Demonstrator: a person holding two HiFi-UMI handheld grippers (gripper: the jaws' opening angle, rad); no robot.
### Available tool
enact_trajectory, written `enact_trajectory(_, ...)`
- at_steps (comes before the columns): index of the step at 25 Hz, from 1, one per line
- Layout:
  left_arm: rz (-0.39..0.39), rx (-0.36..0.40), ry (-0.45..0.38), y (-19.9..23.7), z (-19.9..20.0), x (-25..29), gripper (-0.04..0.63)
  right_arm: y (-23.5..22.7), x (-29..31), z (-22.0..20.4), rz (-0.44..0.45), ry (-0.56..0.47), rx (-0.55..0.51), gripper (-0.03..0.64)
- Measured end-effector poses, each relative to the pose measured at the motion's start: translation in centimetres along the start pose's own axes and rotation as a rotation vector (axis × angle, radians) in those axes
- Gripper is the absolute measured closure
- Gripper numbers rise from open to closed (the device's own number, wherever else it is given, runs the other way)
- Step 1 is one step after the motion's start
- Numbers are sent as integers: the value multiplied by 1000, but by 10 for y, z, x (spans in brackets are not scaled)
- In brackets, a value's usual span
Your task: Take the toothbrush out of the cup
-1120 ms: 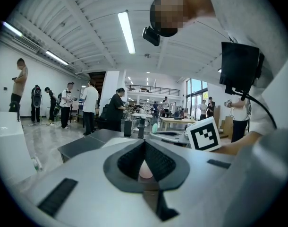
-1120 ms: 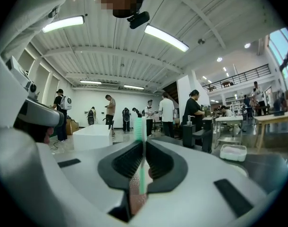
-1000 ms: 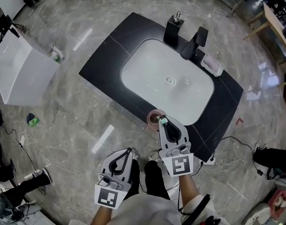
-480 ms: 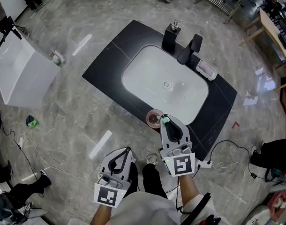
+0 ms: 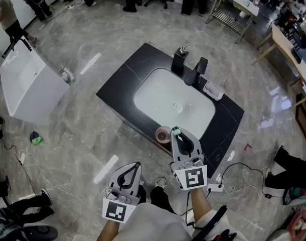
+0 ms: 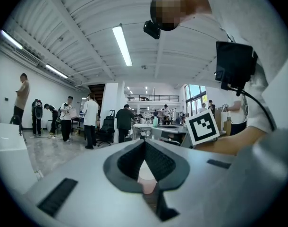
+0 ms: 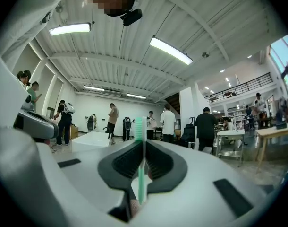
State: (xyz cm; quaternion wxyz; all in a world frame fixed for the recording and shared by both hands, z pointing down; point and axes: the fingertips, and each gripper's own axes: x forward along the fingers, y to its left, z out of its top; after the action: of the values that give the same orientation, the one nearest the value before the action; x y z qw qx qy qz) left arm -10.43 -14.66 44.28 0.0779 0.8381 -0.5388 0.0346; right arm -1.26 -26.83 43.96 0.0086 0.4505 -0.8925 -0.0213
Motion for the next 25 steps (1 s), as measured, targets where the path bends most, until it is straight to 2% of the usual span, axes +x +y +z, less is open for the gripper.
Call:
enact_trajectory(11,10,37,-102,-9,49,-1,600,-4,-2,42,18,-34,-15,592)
enact_trajectory(25,3,68,-165,-22,69,-7,600,-4,-14,63,26,-49,-32,592)
